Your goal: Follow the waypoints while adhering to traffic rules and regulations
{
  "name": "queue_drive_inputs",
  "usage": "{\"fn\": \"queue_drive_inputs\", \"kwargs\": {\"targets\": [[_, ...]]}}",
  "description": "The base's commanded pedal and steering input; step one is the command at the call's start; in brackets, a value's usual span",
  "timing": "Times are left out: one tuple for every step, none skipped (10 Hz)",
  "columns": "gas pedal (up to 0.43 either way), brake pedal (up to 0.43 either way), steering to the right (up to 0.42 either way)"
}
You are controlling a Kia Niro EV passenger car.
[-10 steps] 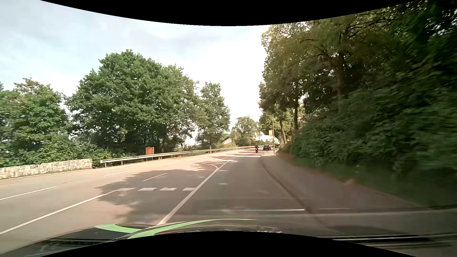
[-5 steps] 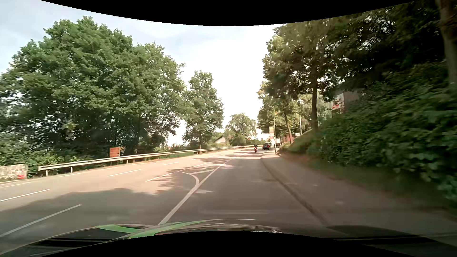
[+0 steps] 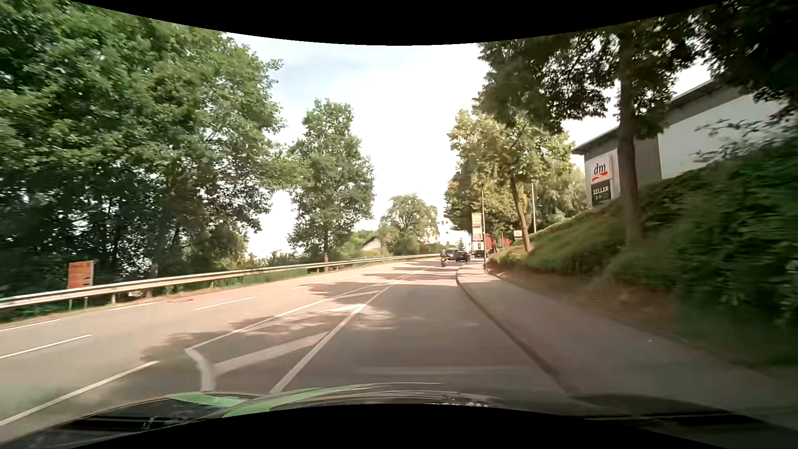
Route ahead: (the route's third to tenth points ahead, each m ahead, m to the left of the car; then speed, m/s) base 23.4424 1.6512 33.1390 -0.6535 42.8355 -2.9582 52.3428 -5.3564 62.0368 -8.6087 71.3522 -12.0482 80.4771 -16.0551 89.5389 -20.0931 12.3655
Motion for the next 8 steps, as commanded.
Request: {"fn": "queue_drive_inputs", "kwargs": {"targets": [[0.028,0.0,0.026],[0.02,0.0,0.026],[0.02,0.0,0.026],[0.02,0.0,0.026],[0.02,0.0,0.026],[0.02,0.0,0.026],[0.02,0.0,0.026],[0.008,0.0,0.026]]}}
